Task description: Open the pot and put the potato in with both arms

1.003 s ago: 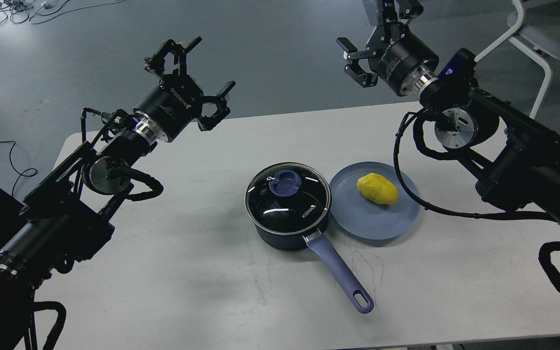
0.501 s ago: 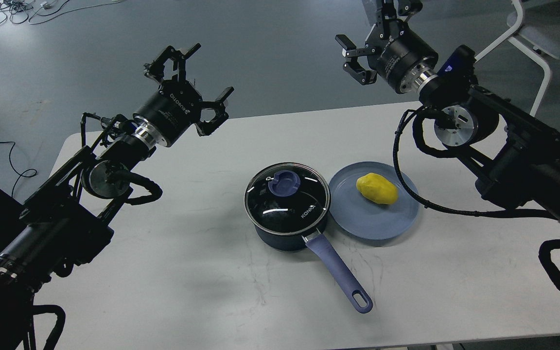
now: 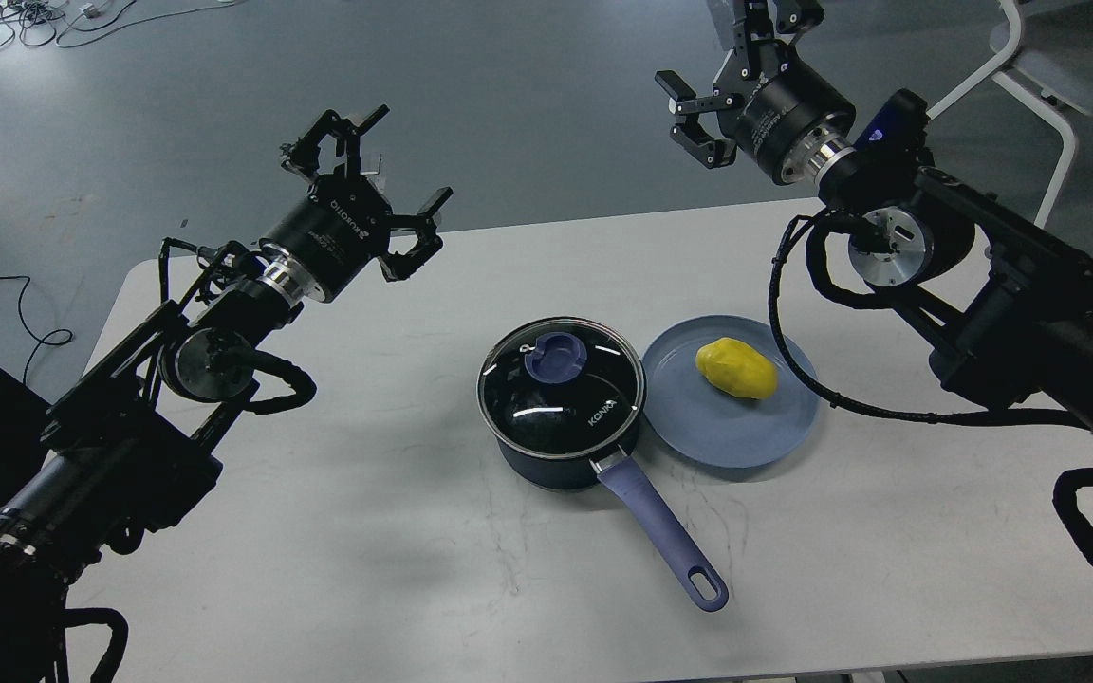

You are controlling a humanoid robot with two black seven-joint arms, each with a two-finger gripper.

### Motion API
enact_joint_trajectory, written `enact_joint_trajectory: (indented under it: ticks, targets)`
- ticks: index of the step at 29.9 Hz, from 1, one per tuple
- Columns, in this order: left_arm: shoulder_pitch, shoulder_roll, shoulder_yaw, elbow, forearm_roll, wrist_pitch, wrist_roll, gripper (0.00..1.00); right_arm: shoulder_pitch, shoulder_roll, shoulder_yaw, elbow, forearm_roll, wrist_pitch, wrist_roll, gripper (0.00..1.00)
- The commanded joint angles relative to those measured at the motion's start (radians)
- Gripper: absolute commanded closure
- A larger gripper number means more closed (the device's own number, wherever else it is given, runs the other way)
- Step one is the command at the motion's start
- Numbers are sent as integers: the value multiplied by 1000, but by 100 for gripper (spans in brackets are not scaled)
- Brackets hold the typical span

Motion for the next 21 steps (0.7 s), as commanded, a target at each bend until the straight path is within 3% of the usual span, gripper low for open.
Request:
enact_joint_trajectory:
  ticks: [1, 8, 11, 14, 16, 17, 18, 21]
  targets:
    - [1, 10, -2, 0, -2, -1, -5, 2, -6, -1, 2, 2, 0, 0, 0, 0]
    - [1, 41, -16, 9, -5, -3, -25, 2, -23, -9, 8, 3, 0, 0, 3, 0]
    - [-1, 59, -9, 9, 24, 31, -61, 2, -23, -21, 8, 5, 0, 0, 3, 0]
    - [-12, 94, -2, -12, 239, 187, -149, 2, -26, -39, 11, 5, 0, 0, 5, 0]
    - [-16, 146, 1, -87, 532, 296, -247, 2, -46, -56, 29, 5, 0, 0, 3, 0]
    - [-16, 147, 1, -88, 534, 297, -247, 2, -46, -56, 29, 5, 0, 0, 3, 0]
    - [-12, 174, 2, -148, 661, 344, -279, 2, -59, -58, 46, 5, 0, 0, 3, 0]
    - [-6, 202, 14, -253, 910, 514, -289, 2, -98, -59, 110, 6, 2, -2, 5, 0]
